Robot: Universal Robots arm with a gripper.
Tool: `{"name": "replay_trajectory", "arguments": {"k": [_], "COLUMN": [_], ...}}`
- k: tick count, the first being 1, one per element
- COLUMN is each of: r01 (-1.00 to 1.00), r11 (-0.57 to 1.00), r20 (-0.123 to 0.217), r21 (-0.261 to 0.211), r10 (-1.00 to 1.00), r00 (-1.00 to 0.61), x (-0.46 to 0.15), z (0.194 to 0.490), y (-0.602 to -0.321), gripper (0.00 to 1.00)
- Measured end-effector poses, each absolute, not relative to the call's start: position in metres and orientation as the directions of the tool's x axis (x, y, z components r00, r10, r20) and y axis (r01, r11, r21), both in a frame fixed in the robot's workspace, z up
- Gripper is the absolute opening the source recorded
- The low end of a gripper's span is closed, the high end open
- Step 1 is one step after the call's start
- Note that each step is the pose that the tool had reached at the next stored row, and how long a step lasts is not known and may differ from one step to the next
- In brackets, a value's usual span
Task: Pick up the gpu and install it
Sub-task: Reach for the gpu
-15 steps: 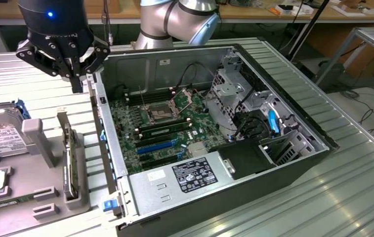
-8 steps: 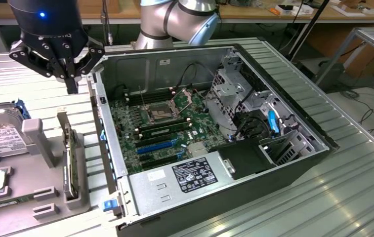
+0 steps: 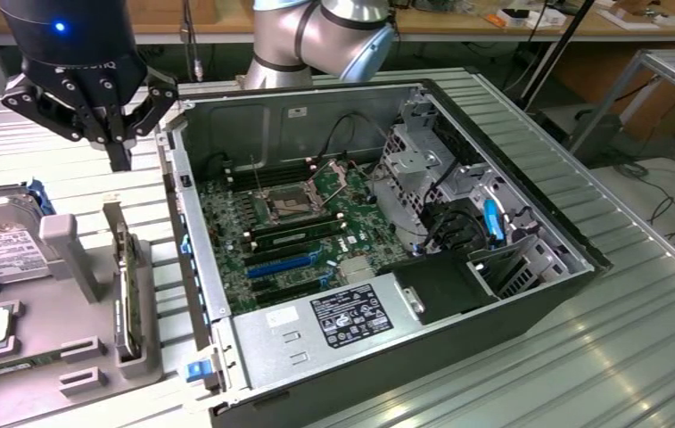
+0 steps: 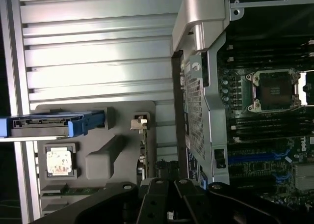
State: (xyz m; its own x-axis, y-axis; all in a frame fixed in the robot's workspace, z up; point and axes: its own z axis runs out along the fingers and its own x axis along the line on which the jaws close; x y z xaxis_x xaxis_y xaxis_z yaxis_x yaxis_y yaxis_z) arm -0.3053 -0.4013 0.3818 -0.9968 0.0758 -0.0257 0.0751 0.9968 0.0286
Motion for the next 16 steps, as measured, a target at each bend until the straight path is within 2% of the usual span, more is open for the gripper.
{"name": "replay_trajectory", "arguments": {"k": [16], "r01": [0.075], "r11": [0.997], "r20": [-0.026], "r21": [0.029], "r10": [0.076], "r00": [-0.997], "x": [-0.324], "z": [0.382], "y": [-0.402], "gripper": [0.11]}}
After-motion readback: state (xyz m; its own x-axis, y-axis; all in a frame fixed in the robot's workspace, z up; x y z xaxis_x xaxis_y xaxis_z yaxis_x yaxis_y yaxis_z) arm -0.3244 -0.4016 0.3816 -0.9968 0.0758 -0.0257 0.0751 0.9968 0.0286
